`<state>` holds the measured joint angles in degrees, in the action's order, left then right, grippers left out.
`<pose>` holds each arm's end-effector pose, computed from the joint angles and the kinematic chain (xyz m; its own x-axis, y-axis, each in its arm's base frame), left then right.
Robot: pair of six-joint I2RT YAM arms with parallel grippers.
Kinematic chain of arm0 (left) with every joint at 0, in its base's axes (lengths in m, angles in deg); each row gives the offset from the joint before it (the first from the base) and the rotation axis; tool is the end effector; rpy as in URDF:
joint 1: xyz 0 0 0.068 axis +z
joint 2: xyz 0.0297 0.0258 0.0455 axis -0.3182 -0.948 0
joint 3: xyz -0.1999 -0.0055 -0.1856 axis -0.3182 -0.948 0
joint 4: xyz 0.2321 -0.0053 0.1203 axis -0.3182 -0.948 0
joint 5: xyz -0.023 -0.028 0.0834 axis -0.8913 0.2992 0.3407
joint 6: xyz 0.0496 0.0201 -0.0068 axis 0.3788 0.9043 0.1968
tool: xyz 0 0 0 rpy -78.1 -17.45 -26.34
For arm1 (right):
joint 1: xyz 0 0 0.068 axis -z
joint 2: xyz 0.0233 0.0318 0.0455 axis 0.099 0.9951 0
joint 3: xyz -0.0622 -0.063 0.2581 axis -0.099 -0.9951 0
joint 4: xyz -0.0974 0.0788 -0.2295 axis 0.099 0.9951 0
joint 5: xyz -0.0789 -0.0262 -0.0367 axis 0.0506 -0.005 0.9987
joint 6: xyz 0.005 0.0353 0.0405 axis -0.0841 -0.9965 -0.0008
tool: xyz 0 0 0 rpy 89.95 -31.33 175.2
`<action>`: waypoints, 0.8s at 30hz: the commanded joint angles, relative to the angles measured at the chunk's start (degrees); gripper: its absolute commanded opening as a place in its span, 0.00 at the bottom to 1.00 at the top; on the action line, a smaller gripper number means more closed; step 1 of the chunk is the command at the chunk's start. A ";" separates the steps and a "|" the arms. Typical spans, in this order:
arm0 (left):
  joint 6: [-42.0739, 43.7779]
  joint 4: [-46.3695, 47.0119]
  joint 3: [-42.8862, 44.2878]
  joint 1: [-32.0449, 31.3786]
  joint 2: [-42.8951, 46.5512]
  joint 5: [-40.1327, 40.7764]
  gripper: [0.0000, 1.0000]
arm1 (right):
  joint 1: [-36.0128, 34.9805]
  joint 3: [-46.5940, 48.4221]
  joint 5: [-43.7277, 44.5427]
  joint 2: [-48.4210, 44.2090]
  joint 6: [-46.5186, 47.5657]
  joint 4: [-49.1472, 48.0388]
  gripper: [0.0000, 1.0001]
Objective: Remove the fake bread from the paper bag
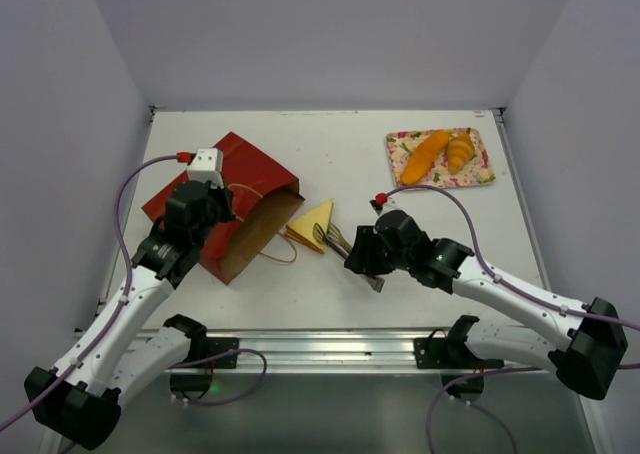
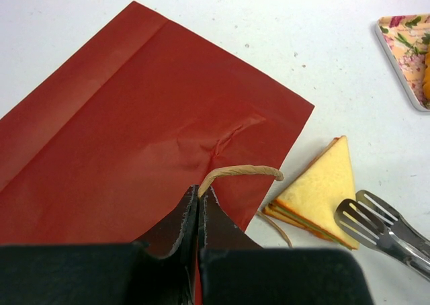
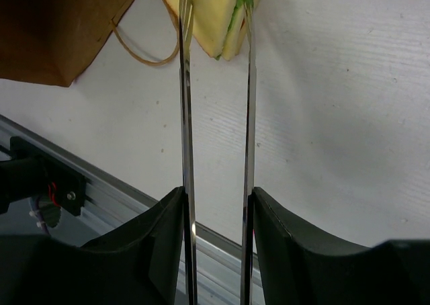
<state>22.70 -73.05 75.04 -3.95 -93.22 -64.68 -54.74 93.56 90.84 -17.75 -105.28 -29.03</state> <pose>0.1831 -0.0670 0.3173 -0.3679 -0.1282 -0.9210 0.0801 0.9824 -0.1687 0.1456 0.1661 0.2541 -0.8323 0.0944 -0.5463 -0.2292 0.8386 0.4942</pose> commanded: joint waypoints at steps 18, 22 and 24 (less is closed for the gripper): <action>0.15 2.05 -0.36 0.53 1.01 -0.05 0.00 | 1.15 0.94 -0.21 -2.41 1.34 -3.62 0.24; 0.15 2.05 -0.37 0.53 1.01 -0.14 0.00 | 2.65 5.06 2.70 -3.91 3.97 1.92 0.21; 0.15 2.05 -0.37 0.53 1.01 -0.05 0.00 | 3.70 7.87 4.98 -3.82 5.37 5.24 0.19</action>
<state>22.72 -73.05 75.04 -3.95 -93.00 -64.68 -52.42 95.60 91.39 -19.89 -103.05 -27.09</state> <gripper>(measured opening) 0.012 0.304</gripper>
